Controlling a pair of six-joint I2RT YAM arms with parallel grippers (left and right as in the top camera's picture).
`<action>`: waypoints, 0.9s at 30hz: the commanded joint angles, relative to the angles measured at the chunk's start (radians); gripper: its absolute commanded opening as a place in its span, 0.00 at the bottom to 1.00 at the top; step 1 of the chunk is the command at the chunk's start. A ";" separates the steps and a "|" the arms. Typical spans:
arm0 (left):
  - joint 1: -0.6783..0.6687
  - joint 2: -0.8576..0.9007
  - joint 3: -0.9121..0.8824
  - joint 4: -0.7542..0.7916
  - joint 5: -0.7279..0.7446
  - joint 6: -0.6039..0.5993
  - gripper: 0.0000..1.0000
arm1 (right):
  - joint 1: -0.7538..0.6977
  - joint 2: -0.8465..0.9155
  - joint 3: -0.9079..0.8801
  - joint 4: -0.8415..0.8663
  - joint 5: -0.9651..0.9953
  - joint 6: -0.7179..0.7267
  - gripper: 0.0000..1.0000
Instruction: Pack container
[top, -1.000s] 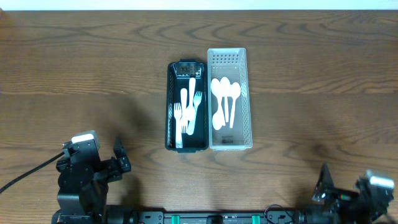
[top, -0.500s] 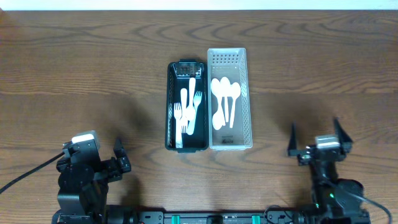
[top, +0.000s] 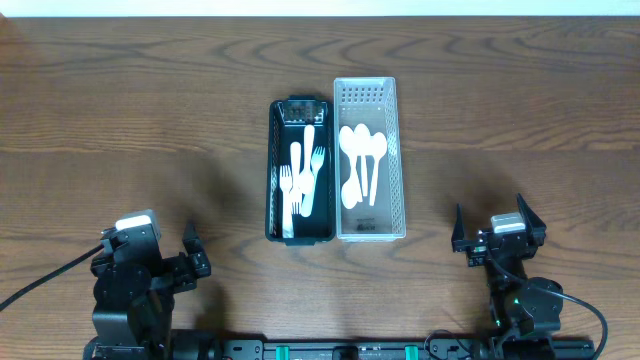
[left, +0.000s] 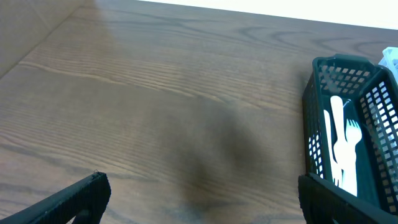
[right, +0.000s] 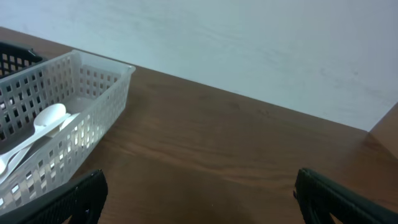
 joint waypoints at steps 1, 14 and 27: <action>-0.002 -0.006 0.002 0.000 -0.012 0.017 0.98 | 0.012 -0.010 -0.006 0.002 -0.003 0.019 0.99; -0.002 -0.006 0.002 0.000 -0.012 0.017 0.98 | 0.012 -0.010 -0.006 0.001 -0.003 0.019 0.99; -0.002 -0.029 0.002 -0.025 -0.007 0.016 0.98 | 0.012 -0.010 -0.006 0.002 -0.003 0.019 0.99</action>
